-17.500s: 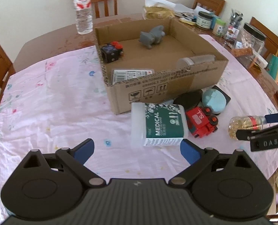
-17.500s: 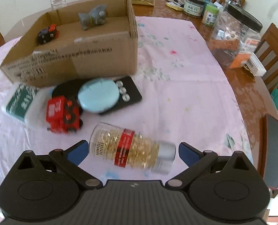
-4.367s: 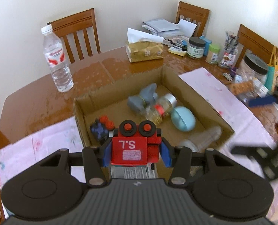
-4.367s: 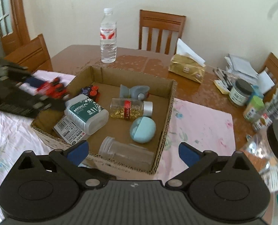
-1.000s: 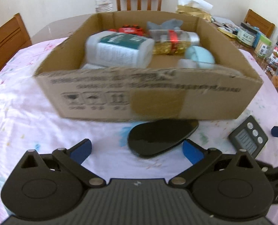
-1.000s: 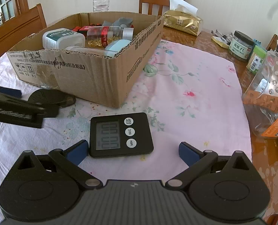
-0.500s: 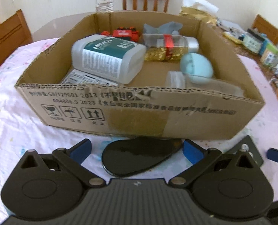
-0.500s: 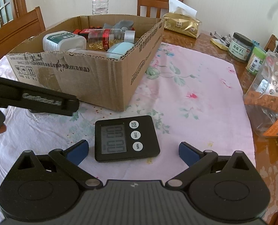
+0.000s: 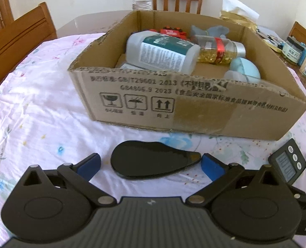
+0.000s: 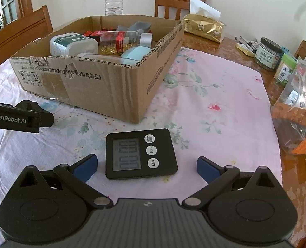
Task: Organize rigid objects
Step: 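Grasp the black oval object with the left tool while the right tool grasps the black timer, then place the timer into the box with the right tool while the left tool places the black oval object there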
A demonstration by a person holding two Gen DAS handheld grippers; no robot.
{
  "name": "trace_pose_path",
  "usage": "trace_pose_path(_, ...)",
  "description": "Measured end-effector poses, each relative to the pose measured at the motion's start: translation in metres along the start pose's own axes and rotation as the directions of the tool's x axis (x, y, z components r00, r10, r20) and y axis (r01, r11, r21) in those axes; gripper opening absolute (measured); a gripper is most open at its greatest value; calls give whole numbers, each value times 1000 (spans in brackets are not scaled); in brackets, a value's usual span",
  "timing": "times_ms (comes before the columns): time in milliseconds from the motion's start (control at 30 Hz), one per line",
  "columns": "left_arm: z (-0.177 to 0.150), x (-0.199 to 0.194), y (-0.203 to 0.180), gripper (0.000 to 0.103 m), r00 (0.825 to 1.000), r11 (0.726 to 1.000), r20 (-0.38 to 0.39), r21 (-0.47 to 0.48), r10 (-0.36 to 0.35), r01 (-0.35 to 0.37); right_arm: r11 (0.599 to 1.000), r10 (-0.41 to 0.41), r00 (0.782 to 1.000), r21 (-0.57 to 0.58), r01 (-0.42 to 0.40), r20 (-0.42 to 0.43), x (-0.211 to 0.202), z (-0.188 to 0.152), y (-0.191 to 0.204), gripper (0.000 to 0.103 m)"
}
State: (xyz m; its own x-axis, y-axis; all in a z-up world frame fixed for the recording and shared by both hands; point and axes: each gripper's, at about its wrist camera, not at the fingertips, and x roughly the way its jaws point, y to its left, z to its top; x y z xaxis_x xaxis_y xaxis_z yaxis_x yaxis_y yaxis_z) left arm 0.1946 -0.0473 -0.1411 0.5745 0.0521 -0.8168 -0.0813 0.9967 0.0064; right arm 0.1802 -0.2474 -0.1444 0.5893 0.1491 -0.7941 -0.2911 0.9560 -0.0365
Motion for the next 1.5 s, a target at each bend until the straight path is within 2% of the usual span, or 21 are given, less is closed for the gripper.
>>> trace_pose_path(167,3,0,-4,102,1000,1000,-26,-8,0,0,999,23,1000,-28,-23,-10,2,4,4,103)
trace_pose_path(400,5,2,-6,101,1000,1000,-20,-7,-2,1,995,58,998,-77,-60,-25,6,12,9,102)
trace_pose_path(567,7,2,-5,98,1000,1000,-21,3,-9,9,991,82,996,-107,-85,-30,3,15,13,86)
trace_pose_path(733,9,0,-5,90,1000,999,-15,25,-25,26,989,87,995,-114,-91,-40,2,18,15,74)
trace_pose_path(967,9,0,-4,90,999,998,-17,51,-41,42,990,83,995,-113,-88,-50,3,20,16,74)
trace_pose_path(1167,8,-3,-1,90,996,990,-43,111,-77,82,987,81,995,-132,-89,-62,-1,21,17,74)
trace_pose_path(1500,13,-21,6,90,990,957,-65,255,-122,135,979,89,994,-181,-99,-63,-23,29,12,74)
